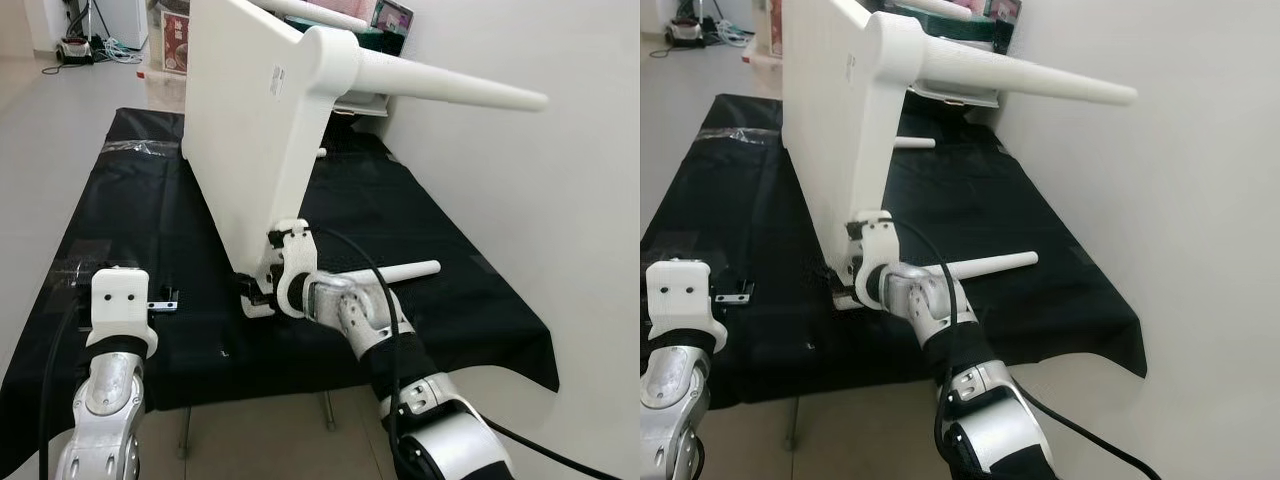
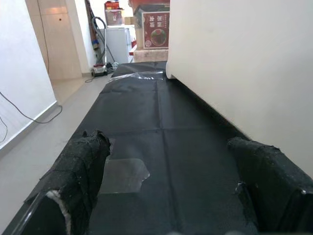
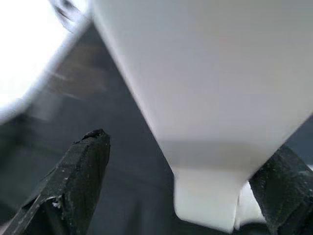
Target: Building children table
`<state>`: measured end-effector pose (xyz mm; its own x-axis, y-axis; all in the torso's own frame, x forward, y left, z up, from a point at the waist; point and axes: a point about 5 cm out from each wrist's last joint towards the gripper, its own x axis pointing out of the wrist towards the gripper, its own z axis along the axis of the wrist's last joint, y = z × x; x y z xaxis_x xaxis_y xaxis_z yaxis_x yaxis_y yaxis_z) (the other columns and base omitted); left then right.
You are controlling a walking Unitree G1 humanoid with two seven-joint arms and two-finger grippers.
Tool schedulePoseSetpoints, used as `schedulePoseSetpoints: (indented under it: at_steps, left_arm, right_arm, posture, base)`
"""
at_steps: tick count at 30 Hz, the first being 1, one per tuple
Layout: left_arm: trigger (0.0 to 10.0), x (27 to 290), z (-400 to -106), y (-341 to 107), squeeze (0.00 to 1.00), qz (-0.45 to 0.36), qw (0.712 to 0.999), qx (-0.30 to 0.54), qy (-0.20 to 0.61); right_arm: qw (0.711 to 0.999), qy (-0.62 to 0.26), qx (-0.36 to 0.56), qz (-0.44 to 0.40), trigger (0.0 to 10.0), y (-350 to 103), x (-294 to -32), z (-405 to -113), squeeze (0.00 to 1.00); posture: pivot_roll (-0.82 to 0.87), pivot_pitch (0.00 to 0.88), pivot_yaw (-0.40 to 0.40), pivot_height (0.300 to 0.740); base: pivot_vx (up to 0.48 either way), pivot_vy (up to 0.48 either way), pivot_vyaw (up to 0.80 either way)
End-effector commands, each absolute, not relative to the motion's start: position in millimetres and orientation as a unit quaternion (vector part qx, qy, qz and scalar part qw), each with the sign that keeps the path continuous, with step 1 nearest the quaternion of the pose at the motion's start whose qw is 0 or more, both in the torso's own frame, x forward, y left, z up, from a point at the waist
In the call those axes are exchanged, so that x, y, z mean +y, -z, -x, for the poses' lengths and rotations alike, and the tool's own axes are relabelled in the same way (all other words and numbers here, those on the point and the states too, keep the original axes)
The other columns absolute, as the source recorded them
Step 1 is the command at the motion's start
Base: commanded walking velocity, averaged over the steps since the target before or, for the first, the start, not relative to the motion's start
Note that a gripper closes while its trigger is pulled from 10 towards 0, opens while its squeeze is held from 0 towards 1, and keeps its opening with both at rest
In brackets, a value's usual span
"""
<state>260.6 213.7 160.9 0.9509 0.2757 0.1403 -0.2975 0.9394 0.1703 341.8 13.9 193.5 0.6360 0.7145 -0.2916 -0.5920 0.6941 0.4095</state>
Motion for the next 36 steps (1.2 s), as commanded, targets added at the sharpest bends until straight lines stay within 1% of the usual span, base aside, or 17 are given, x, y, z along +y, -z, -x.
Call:
schedulePoseSetpoints:
  at_steps: [1,5,7,8,10,11,13,15,19,21,25,28,32,33,34,35,36]
  left_arm:
    - [10.0,212,-263,-157,0.0,-0.101,0.984,-0.046,-0.141]
    - [10.0,213,-262,-157,0.0,-0.102,0.984,-0.046,-0.14]
    - [10.0,215,-262,-158,0.0,-0.103,0.983,-0.046,-0.142]
    - [10.0,215,-262,-158,0.0,-0.103,0.983,-0.046,-0.142]
    - [10.0,217,-262,-158,0.0,-0.103,0.983,-0.046,-0.144]
    - [10.0,217,-262,-158,0.0,-0.103,0.983,-0.046,-0.144]
    - [10.0,219,-261,-157,0.0,-0.104,0.983,-0.044,-0.145]
    - [10.0,219,-261,-157,0.0,-0.104,0.983,-0.044,-0.145]
    - [10.0,216,-263,-158,0.0,-0.104,0.983,-0.044,-0.142]
    - [10.0,215,-264,-158,0.0,-0.103,0.984,-0.046,-0.136]
    - [10.0,214,-264,-159,0.0,-0.102,0.986,-0.047,-0.127]
    - [10.0,197,-260,-159,0.0,-0.105,0.99,-0.055,-0.076]
    - [10.0,182,-252,-159,0.0,-0.101,0.992,-0.068,-0.04]
    - [10.0,180,-250,-159,0.0,-0.103,0.992,-0.072,-0.035]
    - [10.0,180,-250,-159,0.0,-0.103,0.992,-0.072,-0.035]
    - [10.0,178,-248,-159,0.0,-0.102,0.992,-0.074,-0.032]
    - [10.0,178,-248,-159,0.0,-0.102,0.992,-0.074,-0.032]
  right_arm:
    - [0.835,-0.45,0.222,-0.224,10.0,-201,58,-309,1.0]
    - [0.838,-0.449,0.211,-0.227,10.0,-202,42,-312,1.0]
    - [0.856,-0.429,0.196,-0.21,10.0,-198,12,-320,1.0]
    - [0.856,-0.429,0.196,-0.21,10.0,-198,12,-320,1.0]
    - [0.873,-0.404,0.189,-0.197,10.0,-192,-12,-326,1.0]
    - [0.873,-0.404,0.189,-0.197,10.0,-192,-12,-326,1.0]
    - [0.888,-0.368,0.196,-0.194,10.0,-185,-32,-330,1.0]
    - [0.891,-0.359,0.199,-0.193,10.0,-184,-37,-331,1.0]
    - [0.917,-0.303,0.207,-0.156,10.0,-170,-63,-334,1.0]
    - [0.937,-0.265,0.195,-0.115,10.0,-165,-83,-335,1.0]
    - [0.953,-0.237,0.173,-0.073,10.0,-165,-99,-336,1.0]
    - [0.974,-0.19,0.122,0.01,10.0,-168,-122,-334,1.0]
    - [0.98,-0.163,0.104,0.047,10.0,-167,-127,-330,1.0]
    - [0.981,-0.16,0.096,0.058,10.0,-167,-127,-329,0.7]
    - [0.981,-0.16,0.096,0.058,10.0,-167,-127,-329,0.7]
    - [0.981,-0.158,0.092,0.066,10.0,-167,-127,-328,0.0]
    - [0.981,-0.158,0.092,0.066,10.0,-167,-127,-328,0.0]
  posture:
    - [0.17,0.0,-0.197,0.74]
    - [0.17,0.0,-0.195,0.74]
    - [0.16,0.0,-0.19,0.74]
    - [0.16,0.0,-0.19,0.74]
    - [0.15,0.0,-0.183,0.74]
    - [0.15,0.0,-0.183,0.74]
    - [0.14,0.0,-0.176,0.74]
    - [0.14,0.0,-0.176,0.74]
    - [0.14,0.0,-0.174,0.74]
    - [0.12,0.0,-0.159,0.74]
    - [0.12,0.0,-0.158,0.74]
    - [0.11,0.0,-0.149,0.74]
    - [0.1,0.0,-0.145,0.74]
    - [0.11,0.0,-0.146,0.74]
    - [0.11,0.0,-0.146,0.74]
    - [0.11,0.0,-0.147,0.74]
    - [0.11,0.0,-0.147,0.74]
  base:
    - [0.0,0.0,0.0]
    - [0.0,0.0,0.0]
    - [0.0,0.0,0.0]
    - [0.0,0.0,0.0]
    - [0.0,0.0,0.0]
    - [0.0,0.0,0.0]
    - [0.0,0.0,0.0]
    - [0.0,0.0,0.0]
    - [0.0,0.0,0.0]
    - [0.0,0.0,0.0]
    - [0.0,0.0,0.0]
    - [0.0,0.0,0.0]
    - [0.0,0.0,0.0]
    - [0.0,0.0,0.0]
    - [0.0,0.0,0.0]
    - [0.0,0.0,0.0]
    - [0.0,0.0,0.0]
